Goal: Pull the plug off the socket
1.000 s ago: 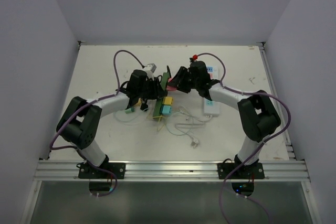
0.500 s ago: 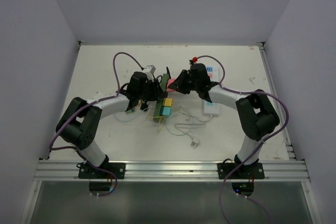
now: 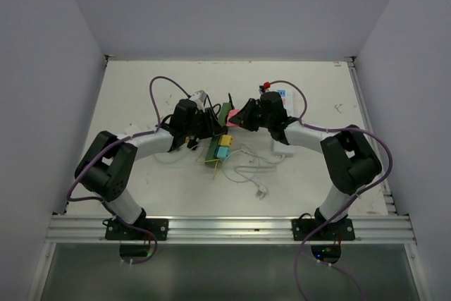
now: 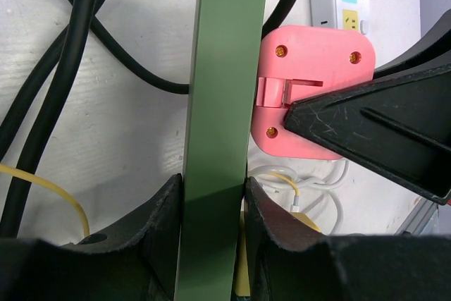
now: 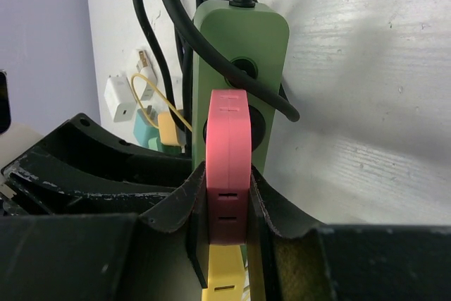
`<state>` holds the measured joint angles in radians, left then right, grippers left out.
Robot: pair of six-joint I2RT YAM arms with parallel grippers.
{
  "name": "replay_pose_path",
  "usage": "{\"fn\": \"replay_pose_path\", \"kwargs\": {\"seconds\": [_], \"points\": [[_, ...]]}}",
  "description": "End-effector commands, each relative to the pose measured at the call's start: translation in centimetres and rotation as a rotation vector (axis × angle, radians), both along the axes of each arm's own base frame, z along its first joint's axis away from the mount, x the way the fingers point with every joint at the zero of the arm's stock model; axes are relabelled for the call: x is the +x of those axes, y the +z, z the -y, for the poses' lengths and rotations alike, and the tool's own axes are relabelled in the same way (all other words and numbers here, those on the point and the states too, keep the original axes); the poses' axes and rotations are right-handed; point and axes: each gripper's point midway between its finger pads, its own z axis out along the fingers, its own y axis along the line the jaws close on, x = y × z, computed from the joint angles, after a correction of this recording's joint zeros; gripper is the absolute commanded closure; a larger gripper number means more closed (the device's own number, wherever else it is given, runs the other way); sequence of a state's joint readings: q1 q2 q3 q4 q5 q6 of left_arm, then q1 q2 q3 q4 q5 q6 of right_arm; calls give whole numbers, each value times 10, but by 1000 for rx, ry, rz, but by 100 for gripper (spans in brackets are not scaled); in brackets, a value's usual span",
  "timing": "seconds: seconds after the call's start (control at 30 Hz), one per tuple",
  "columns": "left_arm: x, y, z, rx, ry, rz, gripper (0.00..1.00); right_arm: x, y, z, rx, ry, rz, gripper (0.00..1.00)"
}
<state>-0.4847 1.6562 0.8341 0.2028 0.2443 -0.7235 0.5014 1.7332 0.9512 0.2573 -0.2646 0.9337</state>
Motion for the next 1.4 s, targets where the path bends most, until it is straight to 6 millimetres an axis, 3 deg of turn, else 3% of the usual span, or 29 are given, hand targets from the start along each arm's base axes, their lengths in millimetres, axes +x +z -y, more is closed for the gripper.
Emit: {"fn": "replay_pose_path", "kwargs": {"seconds": [0.0, 0.6, 0.73, 0.83, 1.0, 1.2, 1.37], "points": [[45, -15, -69, 122, 335, 42, 100, -16, 35, 0, 68, 72, 41, 100], [48, -14, -103, 165, 473, 31, 100, -32, 78, 9, 156, 124, 86, 100], [52, -1, -106, 144, 490, 54, 100, -37, 89, 11, 155, 142, 108, 100], [58, 18, -99, 105, 464, 102, 100, -34, 81, 21, 111, 109, 104, 100], [62, 54, -81, 30, 372, 179, 100, -25, 45, 36, 88, 49, 24, 100], [54, 91, -61, -50, 251, 262, 100, -23, -6, 25, 70, 124, -86, 100], [46, 112, -49, -102, 177, 312, 100, -14, -32, 20, 49, 140, -116, 100]]}}
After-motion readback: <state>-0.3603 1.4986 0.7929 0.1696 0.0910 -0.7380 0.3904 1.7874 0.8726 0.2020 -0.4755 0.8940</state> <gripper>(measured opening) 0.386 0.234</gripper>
